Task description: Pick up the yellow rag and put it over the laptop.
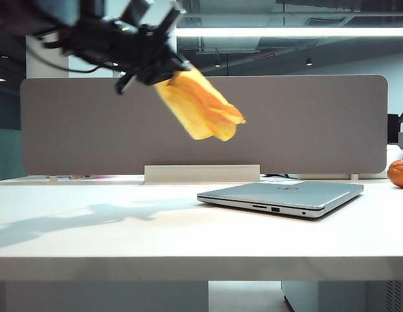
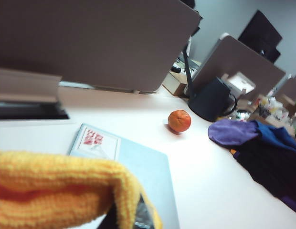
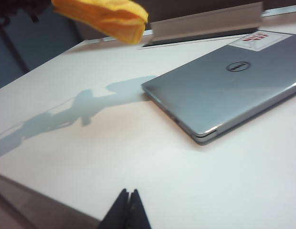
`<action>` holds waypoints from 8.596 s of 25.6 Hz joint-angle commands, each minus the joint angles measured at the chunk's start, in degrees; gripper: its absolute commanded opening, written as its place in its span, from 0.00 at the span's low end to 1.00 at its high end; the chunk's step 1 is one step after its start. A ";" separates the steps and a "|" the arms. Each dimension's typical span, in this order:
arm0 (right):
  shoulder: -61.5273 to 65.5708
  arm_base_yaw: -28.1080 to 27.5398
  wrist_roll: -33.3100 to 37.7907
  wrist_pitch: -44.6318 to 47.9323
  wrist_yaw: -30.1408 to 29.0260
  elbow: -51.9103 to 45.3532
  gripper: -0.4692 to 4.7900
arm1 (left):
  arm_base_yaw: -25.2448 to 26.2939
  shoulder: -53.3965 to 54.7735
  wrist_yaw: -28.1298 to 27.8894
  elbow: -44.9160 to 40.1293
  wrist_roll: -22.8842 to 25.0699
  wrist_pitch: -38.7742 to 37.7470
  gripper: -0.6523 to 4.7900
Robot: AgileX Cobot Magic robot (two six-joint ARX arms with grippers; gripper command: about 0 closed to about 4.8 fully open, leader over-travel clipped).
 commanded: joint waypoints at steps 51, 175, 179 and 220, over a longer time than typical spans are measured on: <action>-0.11 0.00 -3.82 -0.35 23.89 -0.24 0.09 | 4.17 29.83 -0.48 65.81 23.39 -78.29 0.21; -0.11 -0.26 -7.54 -0.57 28.72 -0.24 0.09 | 28.17 -97.61 -14.05 -63.65 26.16 -34.10 0.11; -0.11 -0.26 -7.54 -0.57 28.72 -0.24 0.09 | 28.17 -97.61 -12.04 -63.65 26.14 -33.97 0.11; -0.11 -0.26 -7.54 -0.55 28.72 -0.24 0.09 | 21.66 -97.61 -9.75 -63.65 25.90 -34.14 0.11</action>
